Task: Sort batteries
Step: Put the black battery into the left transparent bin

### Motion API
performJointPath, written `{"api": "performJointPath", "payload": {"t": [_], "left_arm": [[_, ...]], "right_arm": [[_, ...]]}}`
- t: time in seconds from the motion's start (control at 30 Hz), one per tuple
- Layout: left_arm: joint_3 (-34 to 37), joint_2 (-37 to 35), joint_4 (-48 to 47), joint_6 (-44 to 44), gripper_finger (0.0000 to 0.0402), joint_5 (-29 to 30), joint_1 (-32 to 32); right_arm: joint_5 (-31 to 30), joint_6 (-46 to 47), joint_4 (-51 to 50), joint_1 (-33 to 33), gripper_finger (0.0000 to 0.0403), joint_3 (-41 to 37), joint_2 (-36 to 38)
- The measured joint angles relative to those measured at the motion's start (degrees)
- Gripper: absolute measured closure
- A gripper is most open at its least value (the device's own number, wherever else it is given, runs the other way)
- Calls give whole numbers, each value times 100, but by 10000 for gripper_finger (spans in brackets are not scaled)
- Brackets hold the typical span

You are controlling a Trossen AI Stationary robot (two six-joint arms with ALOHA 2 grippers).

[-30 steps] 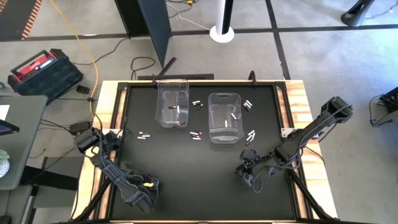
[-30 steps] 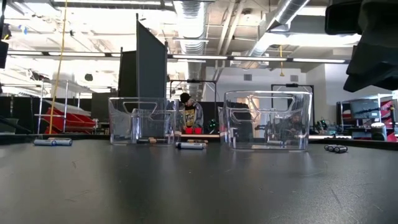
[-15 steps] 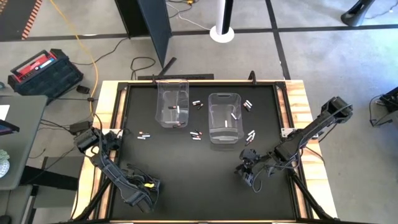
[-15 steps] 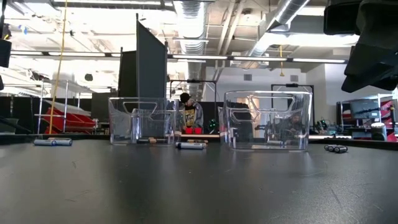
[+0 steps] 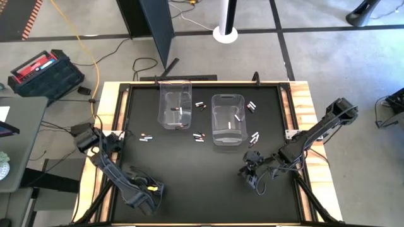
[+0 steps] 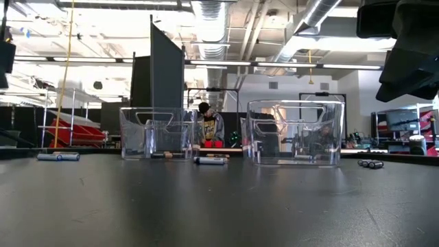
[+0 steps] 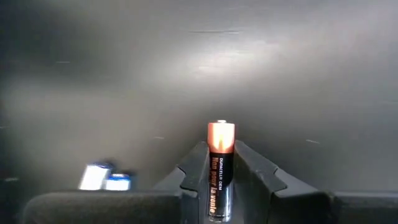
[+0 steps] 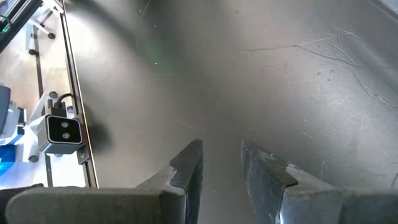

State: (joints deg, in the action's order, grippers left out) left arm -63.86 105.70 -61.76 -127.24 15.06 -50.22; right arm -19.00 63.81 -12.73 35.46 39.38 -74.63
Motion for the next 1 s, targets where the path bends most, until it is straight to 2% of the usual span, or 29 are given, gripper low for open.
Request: {"api": "performJointPath", "payload": {"t": [0.3,0.6,0.77,1.0], "left_arm": [[-4,-466,-99,586,345,569,381],[-4,-1108,-163,2036,345,1276,1328],[-4,-1617,-161,3376,345,1511,2174],[-4,-2190,328,6099,345,1532,3834]], "right_arm": [[-1,6,-2,0,276,0,0],[-2,22,0,0,276,0,0],[-16,65,0,0,276,0,0],[-50,395,0,0,276,2,-120]]}}
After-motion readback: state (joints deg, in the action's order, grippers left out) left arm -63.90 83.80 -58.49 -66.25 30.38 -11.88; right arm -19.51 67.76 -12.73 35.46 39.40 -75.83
